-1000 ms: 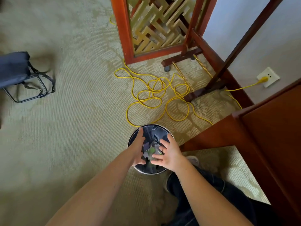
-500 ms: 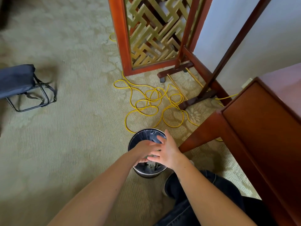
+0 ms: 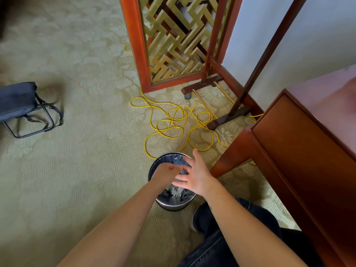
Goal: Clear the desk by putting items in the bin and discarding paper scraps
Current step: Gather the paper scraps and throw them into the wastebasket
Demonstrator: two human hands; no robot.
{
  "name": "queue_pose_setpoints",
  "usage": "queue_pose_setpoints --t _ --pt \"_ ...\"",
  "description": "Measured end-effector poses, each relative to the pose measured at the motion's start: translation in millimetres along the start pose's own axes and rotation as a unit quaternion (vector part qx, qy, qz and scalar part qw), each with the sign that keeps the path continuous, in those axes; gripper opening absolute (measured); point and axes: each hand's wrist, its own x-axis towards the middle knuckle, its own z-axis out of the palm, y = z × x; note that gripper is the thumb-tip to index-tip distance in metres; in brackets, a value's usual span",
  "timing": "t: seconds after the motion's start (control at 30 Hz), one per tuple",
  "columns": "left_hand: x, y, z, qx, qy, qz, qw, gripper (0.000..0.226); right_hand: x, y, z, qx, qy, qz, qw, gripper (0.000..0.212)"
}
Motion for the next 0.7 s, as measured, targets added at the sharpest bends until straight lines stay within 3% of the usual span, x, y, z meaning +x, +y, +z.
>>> queue_pose_setpoints --t 0.2,0.3,0.5,0.7 --pt "-6 10 -1 -0.053 0.029 -0.035 0.998 0.029 -8 -4 -2 -0.024 0.006 -0.023 0.999 0.065" --pt "-13 24 -2 -0.112 0.038 -0.024 0.993 0.027 -22 -6 6 -0.045 0.036 -0.073 0.996 0.056" --pt "-53 79 -3 -0.259 0.022 0.065 0.963 0.016 -83 -16 19 -0.062 0.113 -0.285 0.950 0.015" --pt "-124 140 0 -0.261 -0.012 0.203 0.944 0.019 -177 -31 15 -0.083 0.090 -0.434 0.893 0.015"
